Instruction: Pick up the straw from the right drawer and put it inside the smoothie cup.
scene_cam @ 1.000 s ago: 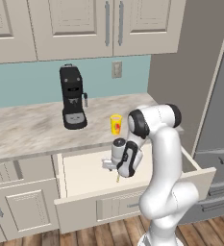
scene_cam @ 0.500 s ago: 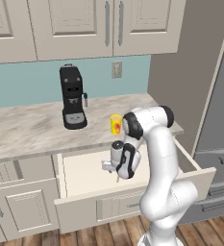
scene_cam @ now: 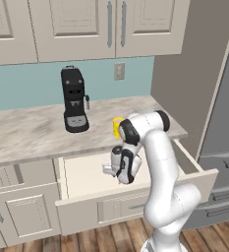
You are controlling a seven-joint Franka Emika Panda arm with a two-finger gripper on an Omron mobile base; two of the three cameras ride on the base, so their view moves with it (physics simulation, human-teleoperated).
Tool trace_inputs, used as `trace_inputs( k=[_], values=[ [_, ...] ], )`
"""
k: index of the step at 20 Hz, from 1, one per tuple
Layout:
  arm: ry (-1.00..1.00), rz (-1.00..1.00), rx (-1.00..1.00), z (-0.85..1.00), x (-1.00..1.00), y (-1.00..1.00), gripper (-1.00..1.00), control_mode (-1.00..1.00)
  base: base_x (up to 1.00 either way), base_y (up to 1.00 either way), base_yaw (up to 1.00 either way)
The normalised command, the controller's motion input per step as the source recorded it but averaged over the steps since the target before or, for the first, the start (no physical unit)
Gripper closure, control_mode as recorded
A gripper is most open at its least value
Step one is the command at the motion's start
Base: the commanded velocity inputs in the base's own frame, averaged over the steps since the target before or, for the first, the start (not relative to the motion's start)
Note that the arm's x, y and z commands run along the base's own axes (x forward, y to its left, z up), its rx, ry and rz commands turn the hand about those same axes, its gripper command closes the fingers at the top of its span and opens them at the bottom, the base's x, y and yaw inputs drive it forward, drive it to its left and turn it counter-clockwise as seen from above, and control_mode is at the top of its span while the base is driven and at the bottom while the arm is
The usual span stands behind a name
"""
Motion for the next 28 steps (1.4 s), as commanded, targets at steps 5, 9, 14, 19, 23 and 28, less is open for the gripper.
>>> trace_inputs(
  k=[5,9,14,19,23,28],
  values=[
    [0.01,-0.02,0.00,-0.41,0.00,0.00,1.00,-1.00,0.00,0.00,0.00],
    [0.00,0.00,0.00,-0.15,0.01,0.00,1.00,-1.00,0.00,0.00,0.00],
    [0.00,0.00,0.00,-0.01,-0.10,-0.02,1.00,-1.00,0.00,0.00,0.00],
    [0.00,0.00,0.00,0.05,-0.26,-0.19,1.00,-1.00,0.00,0.00,0.00],
    [0.00,0.00,0.03,0.46,-0.18,-0.26,1.00,-1.00,0.00,0.00,0.00],
    [0.00,-0.01,0.02,0.94,-0.01,-0.17,1.00,-1.00,0.00,0.00,0.00]
  ],
)
